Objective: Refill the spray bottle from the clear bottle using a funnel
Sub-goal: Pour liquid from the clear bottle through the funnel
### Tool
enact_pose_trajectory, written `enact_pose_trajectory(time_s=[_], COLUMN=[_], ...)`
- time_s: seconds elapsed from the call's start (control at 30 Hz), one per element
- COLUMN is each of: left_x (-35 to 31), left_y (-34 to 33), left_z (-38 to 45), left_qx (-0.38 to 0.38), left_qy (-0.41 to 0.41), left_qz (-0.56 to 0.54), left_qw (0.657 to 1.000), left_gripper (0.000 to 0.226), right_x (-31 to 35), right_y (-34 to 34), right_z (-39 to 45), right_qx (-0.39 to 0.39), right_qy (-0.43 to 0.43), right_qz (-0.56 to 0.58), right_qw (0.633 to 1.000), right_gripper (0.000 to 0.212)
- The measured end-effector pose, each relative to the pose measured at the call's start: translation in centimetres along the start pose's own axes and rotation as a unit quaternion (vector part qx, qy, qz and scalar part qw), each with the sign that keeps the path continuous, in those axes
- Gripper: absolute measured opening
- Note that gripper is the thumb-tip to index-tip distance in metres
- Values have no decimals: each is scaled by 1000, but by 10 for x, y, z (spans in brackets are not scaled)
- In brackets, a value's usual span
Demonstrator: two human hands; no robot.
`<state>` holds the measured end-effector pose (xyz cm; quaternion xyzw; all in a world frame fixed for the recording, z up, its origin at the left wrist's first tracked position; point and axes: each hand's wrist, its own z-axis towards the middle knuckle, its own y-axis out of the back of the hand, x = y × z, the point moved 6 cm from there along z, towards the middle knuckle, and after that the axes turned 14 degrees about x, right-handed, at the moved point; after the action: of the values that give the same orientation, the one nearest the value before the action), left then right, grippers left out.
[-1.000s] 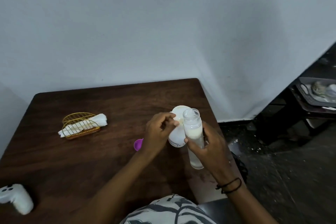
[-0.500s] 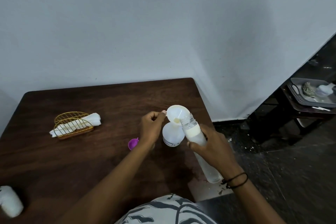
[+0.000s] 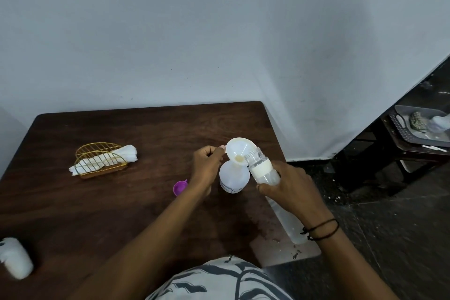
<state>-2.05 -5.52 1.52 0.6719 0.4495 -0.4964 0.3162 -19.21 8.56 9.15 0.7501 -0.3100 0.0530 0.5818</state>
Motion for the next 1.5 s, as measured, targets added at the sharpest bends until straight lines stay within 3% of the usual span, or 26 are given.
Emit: enact_pose_trajectory(time_s=[1.5], left_x=[-4], left_y=[-4], left_z=[-9], left_qx=[-3], left_qy=[8], left_qz=[8], left_qw=[1000], left_gripper=[32], right_x=[11], right_y=[15], right_z=[-1], right_qx=[37], right_qy=[-14], right_qz=[-75], right_qw=[996], right_gripper=[39])
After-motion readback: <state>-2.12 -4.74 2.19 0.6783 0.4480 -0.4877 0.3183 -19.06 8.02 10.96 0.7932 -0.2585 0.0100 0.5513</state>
